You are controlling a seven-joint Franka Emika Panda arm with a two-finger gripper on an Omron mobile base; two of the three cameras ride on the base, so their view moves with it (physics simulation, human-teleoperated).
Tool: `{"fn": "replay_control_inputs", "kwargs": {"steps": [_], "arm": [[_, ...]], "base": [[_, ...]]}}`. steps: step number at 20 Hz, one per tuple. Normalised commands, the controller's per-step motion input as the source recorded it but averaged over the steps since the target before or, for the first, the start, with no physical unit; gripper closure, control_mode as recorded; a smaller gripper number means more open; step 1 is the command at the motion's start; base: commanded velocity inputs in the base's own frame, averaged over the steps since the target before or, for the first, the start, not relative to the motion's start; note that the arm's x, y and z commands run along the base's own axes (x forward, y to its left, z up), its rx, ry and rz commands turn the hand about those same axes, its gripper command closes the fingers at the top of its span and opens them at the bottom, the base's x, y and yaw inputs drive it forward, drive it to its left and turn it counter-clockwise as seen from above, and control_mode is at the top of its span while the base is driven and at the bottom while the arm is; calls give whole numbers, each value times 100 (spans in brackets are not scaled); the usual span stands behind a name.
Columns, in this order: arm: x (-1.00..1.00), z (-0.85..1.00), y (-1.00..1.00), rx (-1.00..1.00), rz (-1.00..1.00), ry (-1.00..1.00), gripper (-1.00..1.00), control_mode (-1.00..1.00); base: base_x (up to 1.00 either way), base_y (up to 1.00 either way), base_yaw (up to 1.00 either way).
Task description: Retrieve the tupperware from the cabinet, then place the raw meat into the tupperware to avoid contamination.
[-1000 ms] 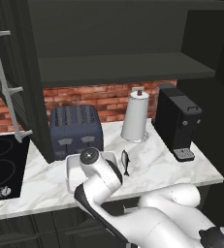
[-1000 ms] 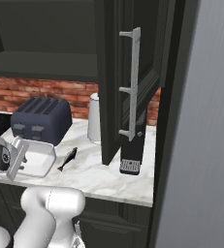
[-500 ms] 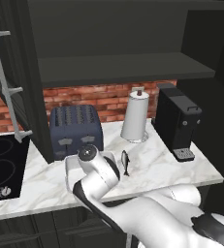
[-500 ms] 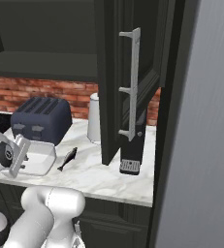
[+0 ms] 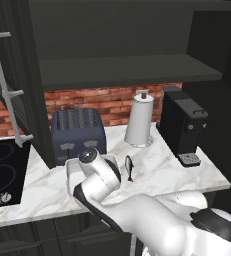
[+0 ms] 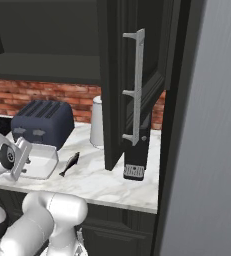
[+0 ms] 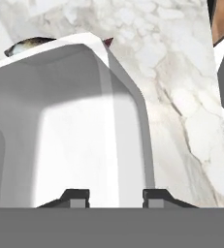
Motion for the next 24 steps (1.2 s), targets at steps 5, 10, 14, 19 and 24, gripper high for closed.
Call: {"fn": "replay_control_inputs", "kwargs": {"steps": [5,10,14,19,24], "arm": [[2,0,0,0,0,0,-100,-100],[0,5,0,0,-1,2,-100,-100],[-6,44,-1,6,-2,0,-100,-100],[-9,59,-11,10,-4,1,-100,-100],[-36,26,-27,6,0,-2,-100,-100]], "base": [[0,0,0],[0,0,0],[0,0,0],[0,0,0],[0,0,0]]}}
